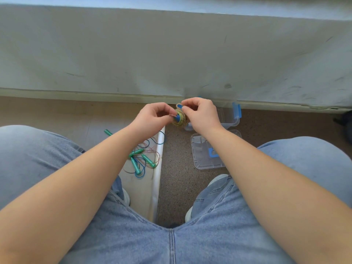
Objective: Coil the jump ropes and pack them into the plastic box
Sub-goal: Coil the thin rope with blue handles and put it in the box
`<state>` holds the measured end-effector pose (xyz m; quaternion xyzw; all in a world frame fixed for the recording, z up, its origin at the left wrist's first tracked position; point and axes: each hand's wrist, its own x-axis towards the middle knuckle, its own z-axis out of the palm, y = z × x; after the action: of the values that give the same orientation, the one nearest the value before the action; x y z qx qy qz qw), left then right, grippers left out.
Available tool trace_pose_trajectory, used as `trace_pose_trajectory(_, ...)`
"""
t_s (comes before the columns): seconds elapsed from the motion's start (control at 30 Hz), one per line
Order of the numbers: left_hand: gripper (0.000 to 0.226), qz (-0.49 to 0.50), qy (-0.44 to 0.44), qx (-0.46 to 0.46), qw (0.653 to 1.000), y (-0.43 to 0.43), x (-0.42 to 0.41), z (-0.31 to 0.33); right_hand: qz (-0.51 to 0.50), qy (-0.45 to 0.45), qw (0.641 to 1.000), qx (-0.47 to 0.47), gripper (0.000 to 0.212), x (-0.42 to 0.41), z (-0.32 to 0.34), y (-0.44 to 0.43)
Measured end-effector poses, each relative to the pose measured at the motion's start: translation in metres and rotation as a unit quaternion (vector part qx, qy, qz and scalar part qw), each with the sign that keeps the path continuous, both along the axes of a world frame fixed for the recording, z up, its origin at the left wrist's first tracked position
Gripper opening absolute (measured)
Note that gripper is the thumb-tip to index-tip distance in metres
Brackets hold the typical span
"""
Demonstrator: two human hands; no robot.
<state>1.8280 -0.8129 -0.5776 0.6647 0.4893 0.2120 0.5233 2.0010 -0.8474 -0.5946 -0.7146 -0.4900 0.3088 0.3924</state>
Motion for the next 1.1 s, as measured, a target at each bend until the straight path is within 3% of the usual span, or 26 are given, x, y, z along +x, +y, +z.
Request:
trace_pose_trajectory(0.17, 0.023, -0.076, 0.051, 0.095, 0.991, 0.007, -0.009, 0.008, 0.081, -0.028, 0.994, 0.066, 0.016, 0.002, 0.006, -0.003)
trace_pose_trajectory(0.4, 0.013, 0.031, 0.061, 0.082, 0.994, 0.009, -0.008, -0.001, 0.091, -0.037, 0.987, 0.128, 0.015, -0.010, 0.014, -0.004)
trace_pose_trajectory(0.5, 0.013, 0.014, 0.046, 0.093, 0.994, 0.002, -0.006, -0.004, 0.087, -0.094, 0.987, 0.101, 0.017, -0.011, 0.012, -0.004)
trace_pose_trajectory(0.73, 0.013, 0.002, 0.020, 0.106, 0.994, -0.005, -0.001, -0.006, 0.004, -0.095, 0.996, -0.003, 0.020, -0.008, 0.012, -0.003)
trace_pose_trajectory(0.9, 0.008, 0.034, 0.027, 0.058, 0.997, -0.008, 0.002, -0.007, 0.103, -0.166, 0.981, -0.008, 0.027, -0.013, 0.011, -0.009)
trace_pose_trajectory(1.1, 0.007, 0.063, 0.002, 0.021, 0.998, -0.004, -0.003, -0.008, 0.175, -0.071, 0.981, -0.036, 0.033, -0.012, 0.011, -0.013)
